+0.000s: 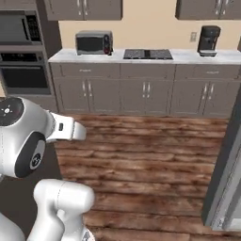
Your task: Grab the garlic and lemon from the fridge, place them in the blender, close the lid, and turn on the blender to create a marinade.
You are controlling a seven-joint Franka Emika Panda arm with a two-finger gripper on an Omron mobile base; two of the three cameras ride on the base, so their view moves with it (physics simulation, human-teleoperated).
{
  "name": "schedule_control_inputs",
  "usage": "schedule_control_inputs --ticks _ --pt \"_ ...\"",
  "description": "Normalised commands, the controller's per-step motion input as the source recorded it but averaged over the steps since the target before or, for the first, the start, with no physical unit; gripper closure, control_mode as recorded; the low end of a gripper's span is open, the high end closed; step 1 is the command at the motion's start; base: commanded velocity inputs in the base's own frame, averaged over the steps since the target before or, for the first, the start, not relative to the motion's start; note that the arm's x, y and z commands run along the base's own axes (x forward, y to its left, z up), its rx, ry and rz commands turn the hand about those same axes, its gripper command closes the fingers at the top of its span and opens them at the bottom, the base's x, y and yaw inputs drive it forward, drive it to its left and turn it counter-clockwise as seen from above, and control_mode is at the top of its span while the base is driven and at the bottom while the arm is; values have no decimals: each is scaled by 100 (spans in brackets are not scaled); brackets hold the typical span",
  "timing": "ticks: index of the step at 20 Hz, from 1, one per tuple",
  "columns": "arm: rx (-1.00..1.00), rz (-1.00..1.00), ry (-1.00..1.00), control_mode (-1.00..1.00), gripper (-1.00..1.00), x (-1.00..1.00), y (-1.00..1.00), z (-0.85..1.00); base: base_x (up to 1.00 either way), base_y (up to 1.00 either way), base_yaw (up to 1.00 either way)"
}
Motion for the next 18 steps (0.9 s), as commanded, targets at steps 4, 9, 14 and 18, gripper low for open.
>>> schedule_control_inputs --ticks 4,9,14,18 --pt "0 0 0 100 100 0 0 0 100 54 25" --pt "0 0 0 100 100 0 0 0 100 25 12" --pt "0 0 0 100 100 0 0 0 100 -1 10" --pt "0 0 0 100 100 0 0 0 100 -9 15"
